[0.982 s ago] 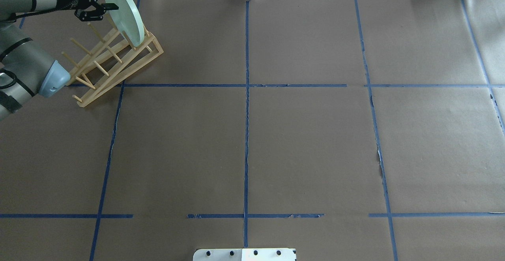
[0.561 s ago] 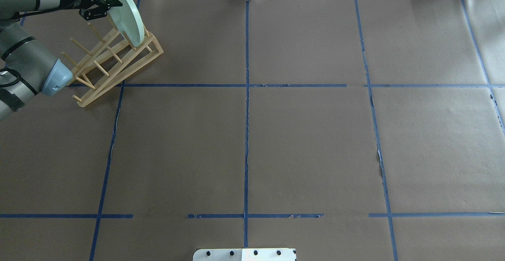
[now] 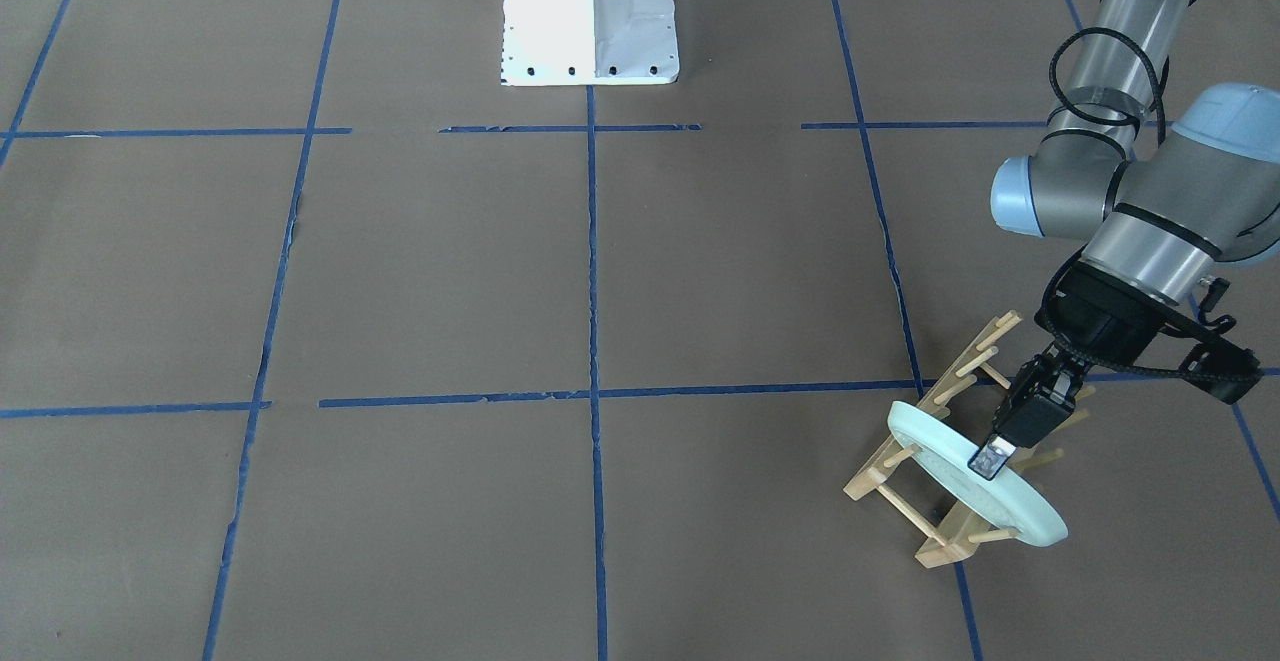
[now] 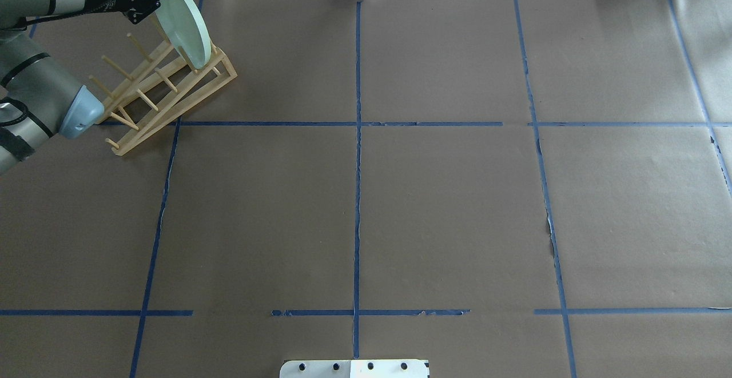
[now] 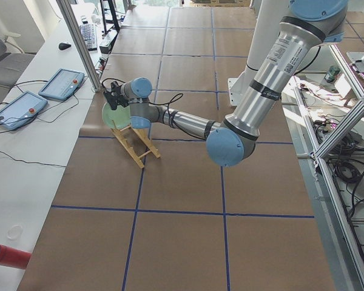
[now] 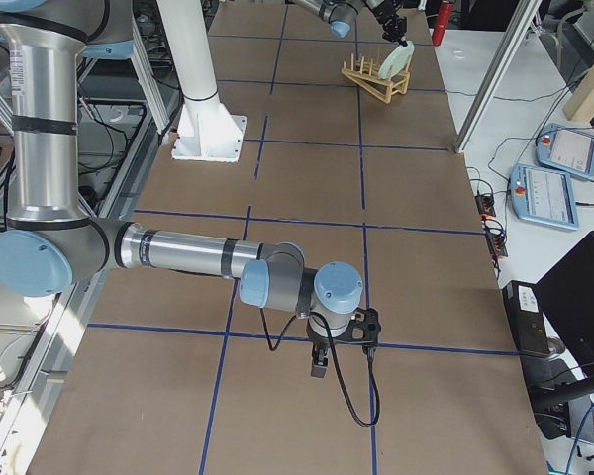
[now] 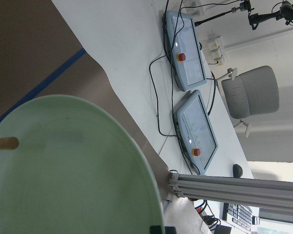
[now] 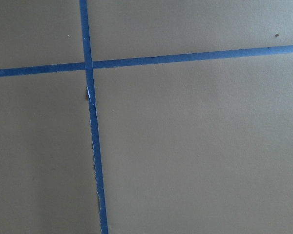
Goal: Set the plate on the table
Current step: 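Close the left gripper on the plate rim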
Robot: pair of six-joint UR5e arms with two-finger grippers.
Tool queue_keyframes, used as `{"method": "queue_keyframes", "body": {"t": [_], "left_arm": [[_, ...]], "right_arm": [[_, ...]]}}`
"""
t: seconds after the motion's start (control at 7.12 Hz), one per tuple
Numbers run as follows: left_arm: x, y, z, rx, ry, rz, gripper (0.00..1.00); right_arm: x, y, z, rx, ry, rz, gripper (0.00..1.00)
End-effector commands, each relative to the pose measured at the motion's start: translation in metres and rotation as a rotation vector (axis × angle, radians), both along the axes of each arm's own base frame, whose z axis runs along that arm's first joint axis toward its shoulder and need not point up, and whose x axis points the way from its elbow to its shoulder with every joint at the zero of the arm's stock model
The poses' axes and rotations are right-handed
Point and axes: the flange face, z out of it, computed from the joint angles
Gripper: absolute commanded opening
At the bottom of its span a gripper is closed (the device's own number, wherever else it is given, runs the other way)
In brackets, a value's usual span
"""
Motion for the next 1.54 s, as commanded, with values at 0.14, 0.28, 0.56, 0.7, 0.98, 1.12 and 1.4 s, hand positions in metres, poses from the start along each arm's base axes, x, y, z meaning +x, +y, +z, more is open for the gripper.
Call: {"method": "queue_keyframes", "body": {"t": [0.14,0.28,0.56,0.7,0.98,1.12,1.4], "left_arm": [[-0.007,0.003,-0.004,0.018,0.011,-0.005,0.00],[-0.009,0.006,-0.002,0.036,0.022,-0.005,0.00],[-0.018,0.021,0.014,0.081,0.055,-0.007,0.00],[-0.020,0.023,0.014,0.095,0.070,-0.008,0.00],[-0.023,0.029,0.014,0.113,0.121,-0.009,0.00],[-0.026,0.032,0.015,0.111,0.154,-0.009,0.00],[-0.032,0.036,0.018,0.092,0.213,-0.037,0.00]], "right_arm": [[0.000,0.000,-0.001,0.001,0.000,0.000,1.00],[0.000,0.000,-0.001,0.001,0.000,0.000,1.00],[0.000,0.000,-0.001,0.001,0.000,0.000,1.00],[0.000,0.000,-0.001,0.001,0.000,0.000,1.00],[0.000,0.000,-0.001,0.001,0.000,0.000,1.00],[0.000,0.000,0.000,0.000,0.000,0.000,1.00],[0.000,0.000,-0.001,0.001,0.000,0.000,1.00]]}}
